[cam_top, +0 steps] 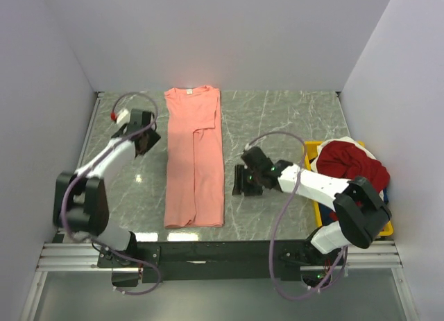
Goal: Fold and stack the t-shirts
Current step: Fold the tshirt
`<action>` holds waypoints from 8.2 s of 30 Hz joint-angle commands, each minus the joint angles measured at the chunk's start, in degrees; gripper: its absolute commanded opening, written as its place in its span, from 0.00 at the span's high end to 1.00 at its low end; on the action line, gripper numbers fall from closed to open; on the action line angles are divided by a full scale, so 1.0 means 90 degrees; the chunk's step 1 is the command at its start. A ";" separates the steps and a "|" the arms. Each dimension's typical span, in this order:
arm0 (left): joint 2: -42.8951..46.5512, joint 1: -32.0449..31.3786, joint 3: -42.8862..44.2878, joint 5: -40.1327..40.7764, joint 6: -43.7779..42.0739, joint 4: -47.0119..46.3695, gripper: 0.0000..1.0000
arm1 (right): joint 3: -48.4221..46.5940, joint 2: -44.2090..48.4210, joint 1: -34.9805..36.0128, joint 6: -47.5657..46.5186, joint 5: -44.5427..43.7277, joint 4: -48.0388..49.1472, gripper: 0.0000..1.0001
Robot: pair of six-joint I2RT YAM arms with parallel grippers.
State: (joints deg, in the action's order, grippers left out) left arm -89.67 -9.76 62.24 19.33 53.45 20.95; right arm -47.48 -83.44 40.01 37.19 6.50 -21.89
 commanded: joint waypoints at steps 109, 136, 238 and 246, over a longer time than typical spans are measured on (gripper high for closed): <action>0.4925 -0.5753 -0.3273 -0.0265 0.2958 0.2381 1.00 | 0.0591 0.2632 0.1757 0.0401 -0.1260 -0.1035 1.00; 0.0247 -0.1426 -0.0266 -0.0878 0.0546 -0.0238 0.99 | -0.5563 -0.3540 -0.1066 -0.0910 -0.0342 -0.0625 1.00; 0.1360 -0.1572 -0.3722 -0.2080 0.0956 -0.2914 0.85 | -0.1394 -0.2096 -0.0949 -0.0148 0.0254 0.1446 0.66; 0.1534 -0.1572 -0.3576 -0.2012 0.0770 -0.2349 0.99 | -0.1423 -0.1882 -0.0979 -0.0216 -0.0038 0.1027 1.00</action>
State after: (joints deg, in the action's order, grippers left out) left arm -78.30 -23.62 29.23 1.30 61.98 -2.81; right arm -60.36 -101.82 31.00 35.75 8.16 -10.72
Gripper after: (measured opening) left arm 0.023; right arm 0.009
